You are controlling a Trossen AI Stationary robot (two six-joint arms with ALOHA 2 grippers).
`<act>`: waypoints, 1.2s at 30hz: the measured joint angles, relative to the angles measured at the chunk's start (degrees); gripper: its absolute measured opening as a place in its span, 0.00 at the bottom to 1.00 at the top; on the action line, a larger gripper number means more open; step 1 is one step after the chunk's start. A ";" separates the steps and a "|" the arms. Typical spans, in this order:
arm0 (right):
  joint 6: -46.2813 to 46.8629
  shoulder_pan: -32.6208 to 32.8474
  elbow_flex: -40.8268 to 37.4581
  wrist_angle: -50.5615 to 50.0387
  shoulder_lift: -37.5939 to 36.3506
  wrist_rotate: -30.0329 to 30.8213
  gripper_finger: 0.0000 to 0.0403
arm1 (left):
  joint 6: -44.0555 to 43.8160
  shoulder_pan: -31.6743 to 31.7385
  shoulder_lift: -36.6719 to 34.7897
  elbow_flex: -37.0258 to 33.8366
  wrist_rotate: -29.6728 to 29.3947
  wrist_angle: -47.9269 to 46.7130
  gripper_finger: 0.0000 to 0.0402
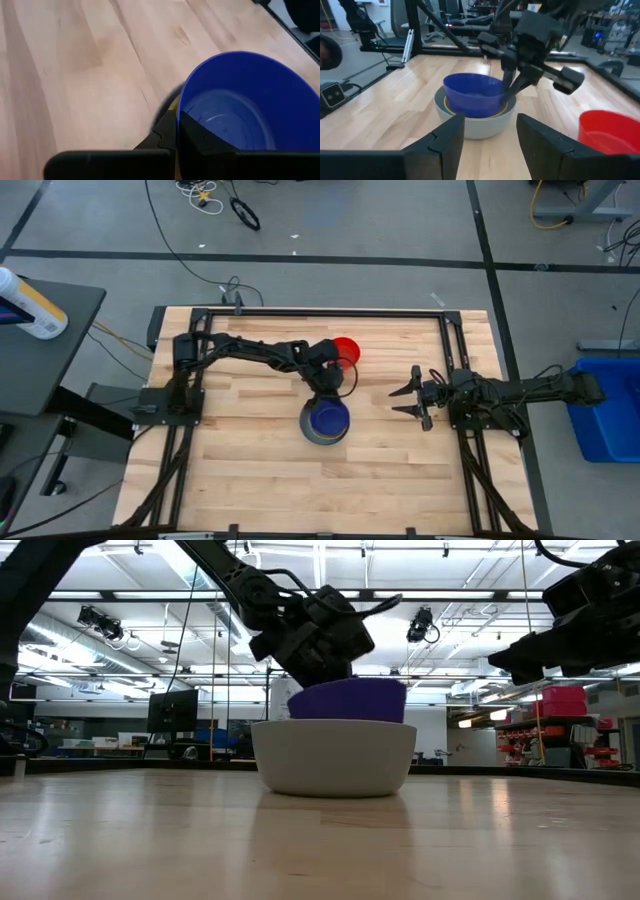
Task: Nest bowls inside each other
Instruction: Stack the dark blue bowl on the yellow bowl, then stack the red bowl on the dark blue bowl
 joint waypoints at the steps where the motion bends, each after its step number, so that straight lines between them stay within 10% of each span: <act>1: 0.27 -0.02 0.00 -0.15 0.02 -0.14 0.48 | 0.00 0.06 0.54 0.35 0.26 0.42 0.01; 15: 0.63 -0.01 0.00 -1.54 -0.42 -0.25 0.55 | -0.60 0.30 1.55 0.47 0.23 -2.31 0.05; 36: 0.83 0.00 0.00 -1.66 -0.35 -0.29 0.63 | -0.17 0.20 -5.64 0.32 -0.10 1.11 0.58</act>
